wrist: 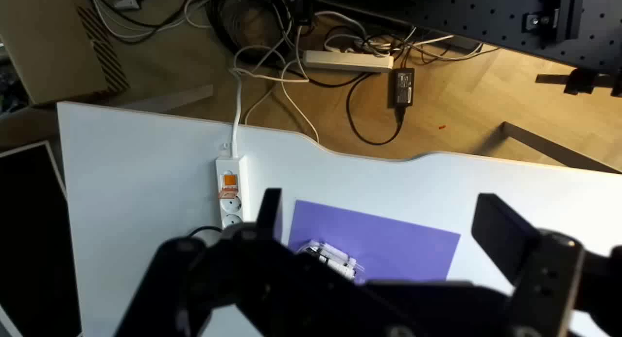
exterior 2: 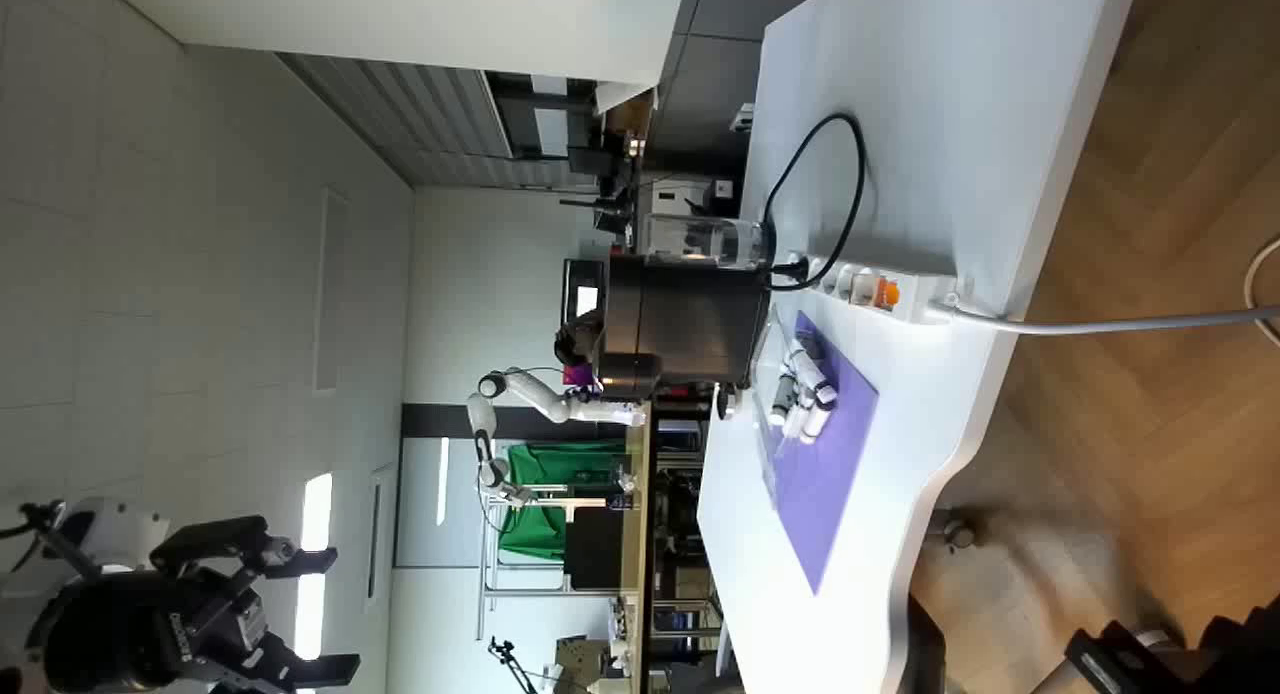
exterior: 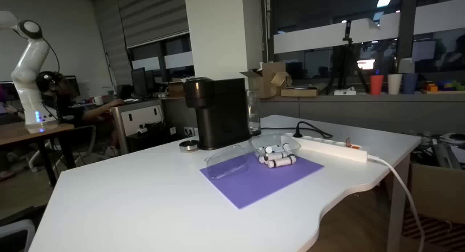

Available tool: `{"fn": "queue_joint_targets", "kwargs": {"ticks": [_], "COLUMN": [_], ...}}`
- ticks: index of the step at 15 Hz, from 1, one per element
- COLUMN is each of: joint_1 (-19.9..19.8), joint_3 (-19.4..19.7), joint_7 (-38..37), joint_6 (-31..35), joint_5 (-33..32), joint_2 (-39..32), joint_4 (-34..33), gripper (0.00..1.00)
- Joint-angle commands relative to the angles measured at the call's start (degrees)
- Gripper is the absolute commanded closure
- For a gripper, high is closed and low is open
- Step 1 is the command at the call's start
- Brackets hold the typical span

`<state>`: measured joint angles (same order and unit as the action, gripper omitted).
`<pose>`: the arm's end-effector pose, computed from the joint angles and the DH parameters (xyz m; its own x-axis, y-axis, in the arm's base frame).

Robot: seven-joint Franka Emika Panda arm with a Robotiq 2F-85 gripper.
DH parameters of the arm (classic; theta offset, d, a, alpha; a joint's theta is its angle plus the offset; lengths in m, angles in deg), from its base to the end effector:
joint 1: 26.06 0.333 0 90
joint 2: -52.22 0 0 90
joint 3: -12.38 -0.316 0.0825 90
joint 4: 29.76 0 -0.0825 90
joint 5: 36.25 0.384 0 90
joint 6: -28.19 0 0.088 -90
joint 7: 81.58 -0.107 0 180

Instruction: Take a bottle from the clear container and put it on the table

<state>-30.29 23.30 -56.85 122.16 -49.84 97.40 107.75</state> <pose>0.2959 -0.1202 0.5712 0.9724 0.2319 -0.0249 0.2333 -0.9672 0.1008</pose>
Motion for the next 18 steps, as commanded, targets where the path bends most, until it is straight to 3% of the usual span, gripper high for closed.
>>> {"fn": "queue_joint_targets", "kwargs": {"ticks": [1, 11, 16, 18], "joint_1": [1.0, 1.0, 0.1, 2.5], "joint_3": [0.7, 0.7, 5.9, 9.6], "joint_7": [-0.6, -0.6, -2.0, -3.1], "joint_6": [-0.2, -0.1, 23.4, 33.9], "joint_5": [-0.5, -0.5, 1.5, 0.2], "joint_2": [0.1, 0.1, -1.3, -5.3], "joint_4": [-0.2, -0.2, 9.9, 12.0], "gripper": [0.0, 0.0, 0.0, 0.0]}}
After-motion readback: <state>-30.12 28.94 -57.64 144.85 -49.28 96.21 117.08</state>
